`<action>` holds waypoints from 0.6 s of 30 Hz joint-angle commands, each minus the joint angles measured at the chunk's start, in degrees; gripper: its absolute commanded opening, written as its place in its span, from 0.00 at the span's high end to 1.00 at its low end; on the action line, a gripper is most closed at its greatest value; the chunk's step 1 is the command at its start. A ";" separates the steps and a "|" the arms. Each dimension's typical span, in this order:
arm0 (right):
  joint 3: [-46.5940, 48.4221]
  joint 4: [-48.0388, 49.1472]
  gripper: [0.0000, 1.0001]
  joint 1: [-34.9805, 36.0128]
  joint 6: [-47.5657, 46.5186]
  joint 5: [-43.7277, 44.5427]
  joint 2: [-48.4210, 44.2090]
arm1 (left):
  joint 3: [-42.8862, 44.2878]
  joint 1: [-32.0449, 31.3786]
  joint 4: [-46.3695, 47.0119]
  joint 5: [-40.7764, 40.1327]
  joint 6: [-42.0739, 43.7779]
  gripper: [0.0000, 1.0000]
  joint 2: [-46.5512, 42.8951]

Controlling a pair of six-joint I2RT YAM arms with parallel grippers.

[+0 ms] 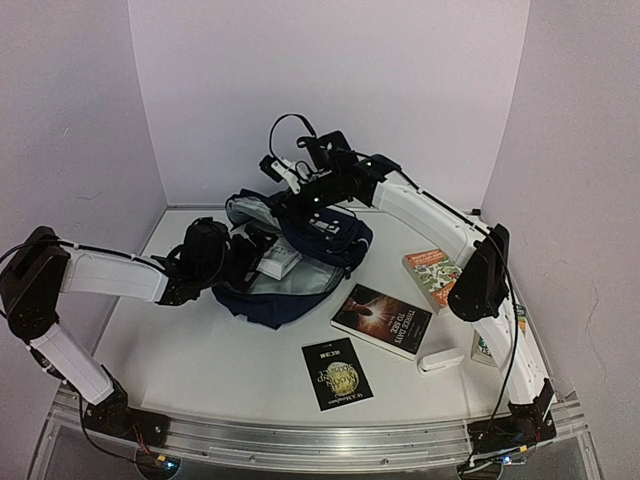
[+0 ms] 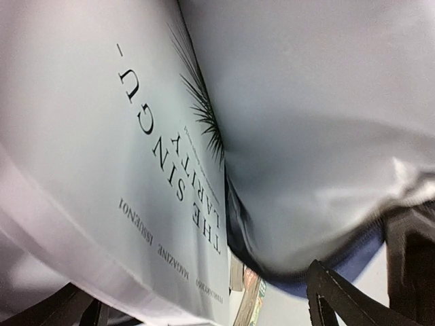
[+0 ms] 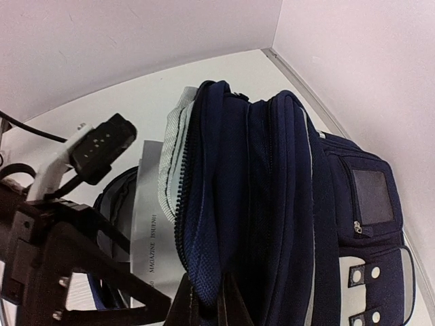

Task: Pack the student bag
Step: Place the book in the student bag.

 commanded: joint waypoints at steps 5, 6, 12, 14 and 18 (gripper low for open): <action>3.44 6.97 1.00 -1.29 2.35 -3.21 -0.50 | -3.11 -0.21 2.25 -2.21 -0.02 0.34 -0.91; 3.27 6.96 1.00 -1.29 2.77 -3.90 -0.73 | -2.30 -0.14 3.22 -1.35 0.58 0.42 0.43; 1.08 6.86 1.00 -0.97 2.99 -7.07 -2.81 | 1.81 0.01 17.08 5.80 3.07 0.76 11.03; 0.78 6.74 1.00 -0.94 2.68 -7.82 -3.05 | 2.63 -0.11 21.97 8.39 3.77 0.82 13.64; 0.73 6.40 1.00 -0.61 1.93 -9.83 -2.90 | 5.66 -0.13 26.11 11.87 5.35 0.87 16.76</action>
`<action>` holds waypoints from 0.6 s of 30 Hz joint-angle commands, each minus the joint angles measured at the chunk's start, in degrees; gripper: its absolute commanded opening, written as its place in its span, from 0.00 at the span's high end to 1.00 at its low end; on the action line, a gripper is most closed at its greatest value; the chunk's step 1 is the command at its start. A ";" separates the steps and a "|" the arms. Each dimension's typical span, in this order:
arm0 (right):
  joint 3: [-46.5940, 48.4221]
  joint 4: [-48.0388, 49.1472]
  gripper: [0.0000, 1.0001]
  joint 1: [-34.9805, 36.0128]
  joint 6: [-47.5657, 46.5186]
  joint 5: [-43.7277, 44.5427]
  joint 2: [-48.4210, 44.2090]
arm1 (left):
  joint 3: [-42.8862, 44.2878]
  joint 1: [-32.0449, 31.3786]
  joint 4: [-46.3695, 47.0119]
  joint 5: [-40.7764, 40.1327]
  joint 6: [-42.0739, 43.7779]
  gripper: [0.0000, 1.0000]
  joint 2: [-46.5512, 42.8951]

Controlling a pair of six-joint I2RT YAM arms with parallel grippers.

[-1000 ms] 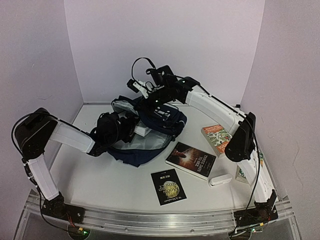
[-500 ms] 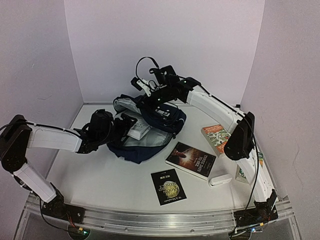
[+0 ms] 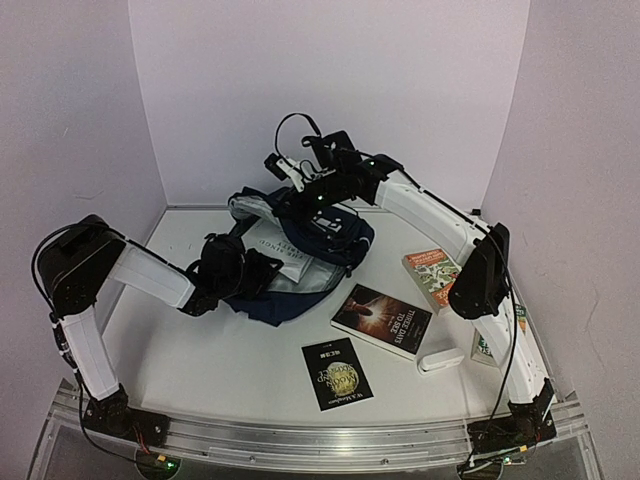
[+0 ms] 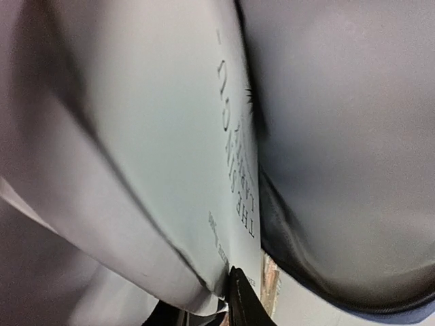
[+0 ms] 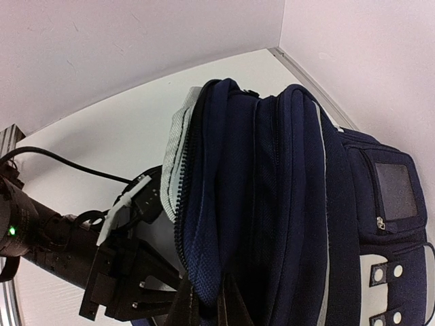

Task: Pack the student bag
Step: Place the book in the student bag.

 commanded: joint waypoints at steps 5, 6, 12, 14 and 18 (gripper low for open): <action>0.86 5.15 1.00 1.06 -1.61 -6.20 -2.76 | 9.44 0.59 0.53 3.74 3.42 0.67 2.25; 0.85 5.12 1.00 1.04 -1.75 -5.53 -2.58 | 10.40 0.89 -1.74 3.28 3.49 0.57 2.07; 0.95 5.40 1.00 0.60 -3.27 0.79 -1.55 | 13.84 0.75 -18.03 -0.45 4.29 0.09 -1.16; 1.27 5.46 1.00 0.28 -3.30 2.13 -1.05 | 14.31 0.63 -23.47 -1.81 4.41 0.03 -2.84; 1.39 5.77 1.00 -0.28 -3.48 3.26 -0.42 | 17.81 0.16 -35.62 -4.96 5.12 0.00 -5.52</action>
